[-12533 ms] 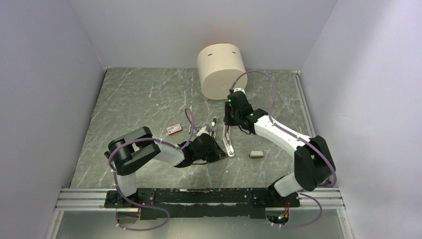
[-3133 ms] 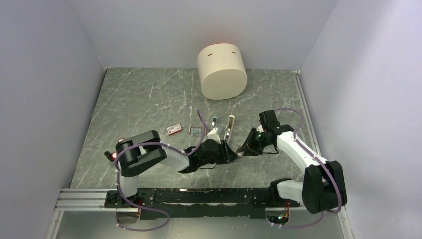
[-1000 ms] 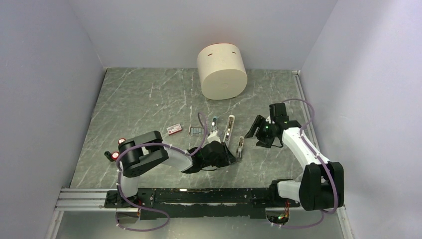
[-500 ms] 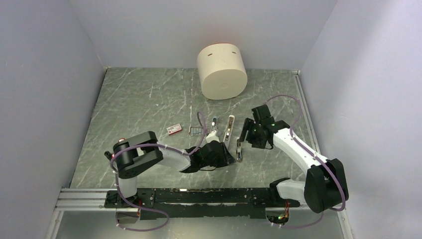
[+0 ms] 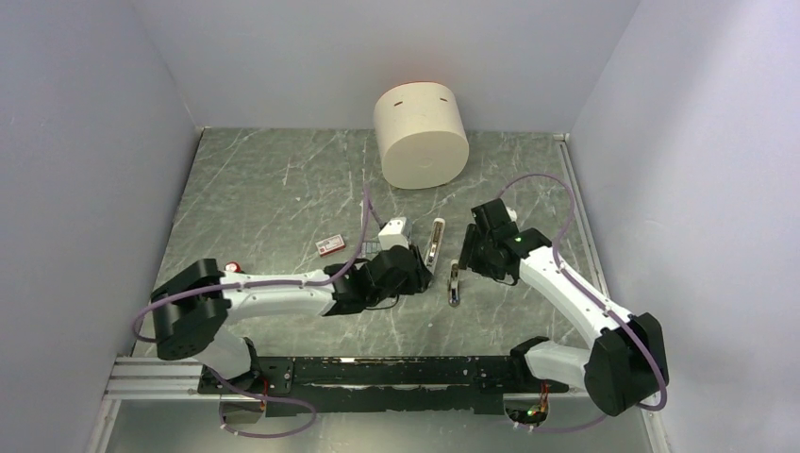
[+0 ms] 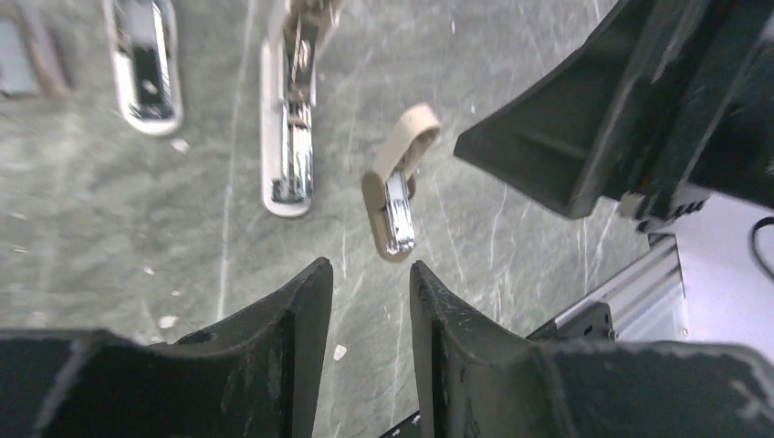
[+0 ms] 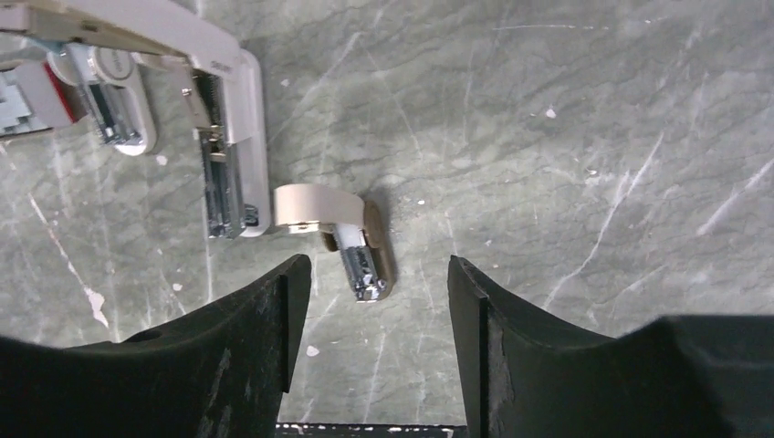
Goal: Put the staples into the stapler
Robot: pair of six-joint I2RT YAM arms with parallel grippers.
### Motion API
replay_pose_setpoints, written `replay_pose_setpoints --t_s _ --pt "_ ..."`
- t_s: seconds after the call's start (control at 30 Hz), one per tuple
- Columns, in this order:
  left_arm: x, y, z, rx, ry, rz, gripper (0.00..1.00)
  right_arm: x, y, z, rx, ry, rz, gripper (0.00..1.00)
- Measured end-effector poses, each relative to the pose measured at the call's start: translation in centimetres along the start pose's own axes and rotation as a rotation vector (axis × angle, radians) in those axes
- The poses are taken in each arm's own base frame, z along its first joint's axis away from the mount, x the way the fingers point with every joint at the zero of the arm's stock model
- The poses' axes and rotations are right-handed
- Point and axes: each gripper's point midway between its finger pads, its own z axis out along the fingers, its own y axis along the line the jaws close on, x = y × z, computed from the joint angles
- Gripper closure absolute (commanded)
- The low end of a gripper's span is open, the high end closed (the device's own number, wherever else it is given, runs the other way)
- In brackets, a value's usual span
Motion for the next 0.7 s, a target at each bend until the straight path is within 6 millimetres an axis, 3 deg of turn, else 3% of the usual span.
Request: replay_pose_setpoints --t_s 0.17,0.3,0.4,0.53,0.7 --pt "-5.4 0.3 -2.6 -0.069 -0.117 0.083 0.53 -0.6 2.4 -1.3 -0.046 -0.036 -0.068 0.46" --pt "-11.2 3.4 -5.3 -0.189 -0.231 0.117 0.5 -1.6 5.7 -2.7 -0.122 -0.078 -0.136 0.56" --pt "-15.1 6.0 -8.2 -0.285 -0.316 0.127 0.47 -1.9 8.5 -3.2 -0.176 -0.1 -0.19 0.58" --pt "-18.1 7.9 -12.3 -0.354 -0.408 0.14 0.37 -1.6 13.1 -2.8 -0.225 -0.101 -0.275 0.56" --pt "-20.0 9.4 -16.5 -0.409 -0.499 0.129 0.29 -1.2 18.5 -0.5 -0.227 -0.092 -0.355 0.57"
